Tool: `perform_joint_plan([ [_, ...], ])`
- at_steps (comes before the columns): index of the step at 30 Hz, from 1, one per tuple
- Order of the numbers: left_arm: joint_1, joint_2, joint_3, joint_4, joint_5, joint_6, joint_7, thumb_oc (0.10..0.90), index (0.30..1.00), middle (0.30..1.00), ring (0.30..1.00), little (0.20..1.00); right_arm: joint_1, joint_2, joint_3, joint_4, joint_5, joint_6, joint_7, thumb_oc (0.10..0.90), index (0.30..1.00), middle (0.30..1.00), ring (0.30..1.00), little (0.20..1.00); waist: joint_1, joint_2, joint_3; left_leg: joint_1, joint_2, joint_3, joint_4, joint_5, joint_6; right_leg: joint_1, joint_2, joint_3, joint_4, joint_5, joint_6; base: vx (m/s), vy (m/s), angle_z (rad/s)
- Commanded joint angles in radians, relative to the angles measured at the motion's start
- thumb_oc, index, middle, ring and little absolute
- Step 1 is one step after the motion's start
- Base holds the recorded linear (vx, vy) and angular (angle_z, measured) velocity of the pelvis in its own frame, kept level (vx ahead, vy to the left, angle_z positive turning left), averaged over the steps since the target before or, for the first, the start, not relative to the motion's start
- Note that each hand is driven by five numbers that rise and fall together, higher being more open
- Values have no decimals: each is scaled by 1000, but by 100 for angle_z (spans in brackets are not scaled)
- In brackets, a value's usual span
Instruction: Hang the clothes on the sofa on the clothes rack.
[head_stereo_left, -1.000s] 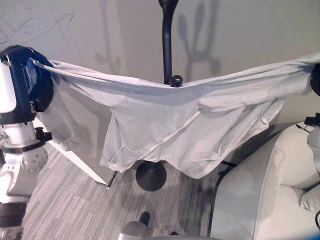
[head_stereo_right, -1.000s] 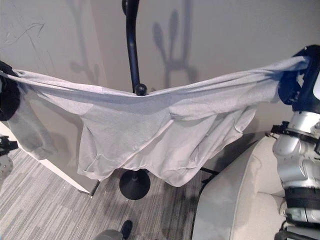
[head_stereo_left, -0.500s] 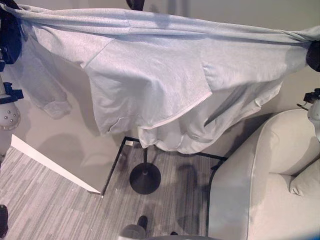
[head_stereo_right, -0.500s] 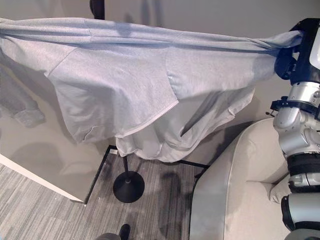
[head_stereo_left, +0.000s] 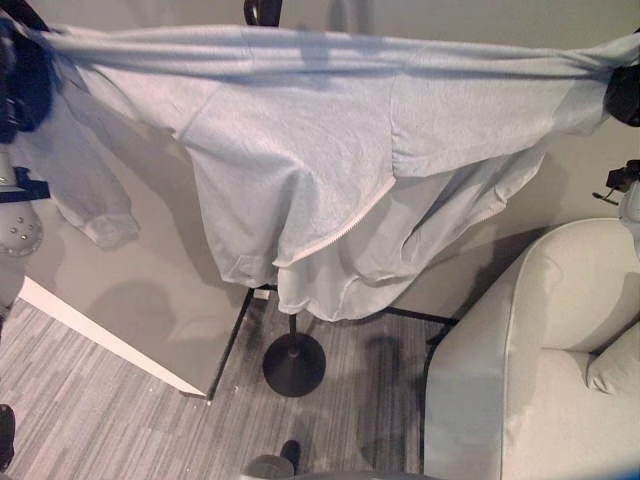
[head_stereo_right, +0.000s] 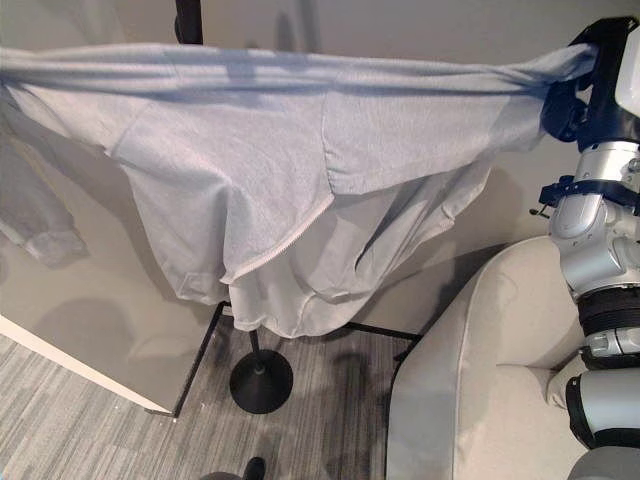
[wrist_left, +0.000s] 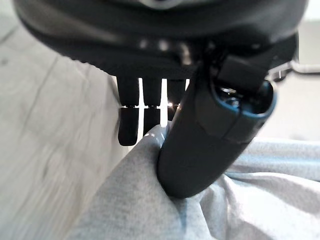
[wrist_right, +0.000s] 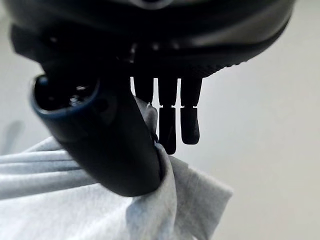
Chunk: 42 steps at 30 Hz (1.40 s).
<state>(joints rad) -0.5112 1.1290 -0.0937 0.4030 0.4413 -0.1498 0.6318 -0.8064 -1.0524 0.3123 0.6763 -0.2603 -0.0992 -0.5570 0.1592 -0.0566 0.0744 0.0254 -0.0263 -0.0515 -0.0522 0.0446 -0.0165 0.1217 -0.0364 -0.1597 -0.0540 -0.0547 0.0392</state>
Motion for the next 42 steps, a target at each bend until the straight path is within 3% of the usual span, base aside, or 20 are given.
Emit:
perform_joint_plan([
  [1, 21, 28, 39, 247, 15, 129, -59, 400, 300, 300, 300, 300, 28, -64, -16, 115, 33, 36, 17, 400, 300, 300, 300, 300, 4, -42, -134, -65, -44, 22, 23, -25, 26, 51, 6, -87, 91, -118, 55, -32, -1, 0],
  [7, 131, -140, -61, 262, 84, 113, -151, 400, 300, 300, 300, 300, 97, 52, 41, 100, -63, 37, 69, 400, 300, 300, 300, 300, 12, -40, -117, -72, -42, 19, 21, -22, 26, 47, 5, -87, 82, -118, 50, -24, 2, -1],
  [10, 212, -238, -42, 263, 93, 120, -157, 400, 300, 300, 300, 300, 131, 105, 30, -30, -106, 44, 93, 400, 300, 300, 300, 300, 4, -33, -113, -70, -42, 22, 19, -25, 29, 45, 4, -81, 83, -119, 46, -19, 10, -3],
  [12, 242, -267, -34, 251, 91, 118, -163, 400, 300, 300, 300, 300, 148, 116, 23, -45, -115, 42, 94, 400, 300, 300, 300, 300, 3, -31, -111, -70, -42, 23, 18, -26, 30, 46, 4, -80, 82, -120, 46, -20, 13, -8],
  [13, 282, -338, -28, 235, 76, 114, -164, 400, 300, 300, 300, 300, 177, 159, 9, -53, -118, 36, 88, 400, 300, 300, 300, 300, 3, -28, -107, -69, -43, 24, 18, -26, 31, 47, 4, -78, 81, -121, 43, -14, 15, -7],
  [15, 313, -391, -16, 216, 52, 106, -165, 400, 300, 300, 300, 300, 211, 192, -12, -87, -117, 31, 91, 400, 300, 300, 300, 300, 1, -24, -106, -66, -43, 26, 17, -27, 32, 46, 3, -77, 82, -122, 42, -11, 9, -3],
  [16, 316, -391, -15, 215, 52, 106, -165, 400, 300, 300, 300, 300, 215, 191, -13, -90, -118, 32, 92, 400, 300, 300, 300, 300, 1, -24, -107, -66, -43, 26, 16, -27, 32, 46, 3, -77, 82, -122, 42, 0, 0, 0],
  [17, 348, -451, 14, 204, -13, 101, -150, 400, 300, 300, 300, 300, 250, 262, -43, -160, -88, 19, 91, 400, 300, 300, 300, 300, 0, -21, -104, -65, -43, 28, 16, -27, 33, 45, 3, -73, 83, -122, 40, 0, 0, 0],
  [20, 375, -514, 37, 186, -112, 81, -142, 400, 300, 300, 300, 300, 304, 328, -67, -220, -51, 8, 96, 400, 300, 300, 300, 300, -2, -19, -105, -61, -43, 30, 14, -27, 34, 47, 3, -72, 83, -121, 37, -6, 0, -1],
  [21, 389, -561, 47, 161, -197, 58, -142, 400, 300, 300, 300, 300, 336, 375, -76, -248, -24, 0, 100, 400, 300, 300, 300, 300, -3, -17, -103, -59, -43, 31, 14, -26, 34, 48, 2, -73, 84, -123, 34, -32, -3, 0],
  [22, 407, -646, 45, 137, -338, 18, -157, 400, 300, 300, 300, 300, 386, 481, -80, -289, 55, -28, 111, 400, 300, 300, 300, 300, -7, -13, -100, -60, -42, 31, 15, -23, 35, 44, 3, -75, 84, -120, 30, -32, -3, 0],
  [23, 409, -644, 45, 137, -340, 17, -158, 400, 300, 300, 300, 300, 389, 481, -80, -291, 55, -28, 111, 400, 300, 300, 300, 300, -7, -14, -102, -59, -42, 31, 14, -24, 35, 44, 3, -76, 84, -121, 30, 0, 0, 0],
  [25, 422, -722, 27, 106, -509, -31, -192, 400, 300, 300, 300, 300, 451, 581, -50, -296, 141, -57, 147, 400, 300, 300, 300, 300, -9, -13, -96, -50, -42, 29, 12, -24, 35, 49, 3, -79, 85, -125, 27, -15, -5, 1],
  [26, 423, -746, 18, 95, -579, -41, -214, 400, 300, 300, 300, 300, 473, 612, -38, -307, 190, -67, 171, 435, 352, 352, 352, 352, -11, -11, -99, -54, -41, 28, 11, -19, 35, 45, 5, -79, 82, -120, 25, -41, -6, 3],
  [27, 434, -791, 1, 63, -743, -71, -267, 678, 716, 716, 716, 716, 508, 666, 3, -308, 244, -73, 213, 605, 608, 608, 608, 608, -12, -9, -98, -54, -41, 27, 10, -17, 33, 45, 6, -83, 78, -118, 25, -35, 0, 1],
  [28, 436, -790, 1, 62, -745, -72, -268, 800, 900, 900, 900, 900, 509, 666, 4, -308, 244, -73, 214, 706, 759, 759, 759, 759, -12, -9, -99, -54, -41, 26, 10, -17, 33, 46, 6, -83, 78, -118, 25, 0, 0, 0],
  [29, 439, -805, -6, 50, -808, -79, -287, 800, 900, 900, 900, 900, 520, 685, 23, -303, 257, -72, 225, 800, 900, 900, 900, 900, -12, -9, -98, -54, -40, 25, 10, -15, 32, 46, 6, -85, 77, -117, 24, 0, 0, 0],
  [33, 478, -832, 2, 12, -1038, -72, -389, 800, 900, 900, 900, 900, 560, 703, 56, -317, 307, -69, 282, 800, 900, 900, 900, 900, -12, -2, -103, -54, -38, 23, 3, -10, 29, 48, 5, -90, 63, -112, 27, -4, 1, 1],
  [39, 520, -813, 72, -17, -1114, -73, -448, 800, 900, 900, 900, 900, 581, 651, -1, -347, 321, -67, 301, 800, 900, 900, 900, 900, -11, 5, -110, -53, -39, 22, -4, -7, 25, 51, 1, -90, 50, -110, 29, 0, 0, 0],
  [42, 548, -780, 137, -6, -1083, -95, -485, 800, 900, 900, 900, 900, 615, 593, -65, -385, 322, -85, 336, 800, 900, 900, 900, 900, -11, 6, -113, -51, -38, 21, -9, -7, 20, 57, -1, -89, 38, -110, 29, 0, 0, 0],
])
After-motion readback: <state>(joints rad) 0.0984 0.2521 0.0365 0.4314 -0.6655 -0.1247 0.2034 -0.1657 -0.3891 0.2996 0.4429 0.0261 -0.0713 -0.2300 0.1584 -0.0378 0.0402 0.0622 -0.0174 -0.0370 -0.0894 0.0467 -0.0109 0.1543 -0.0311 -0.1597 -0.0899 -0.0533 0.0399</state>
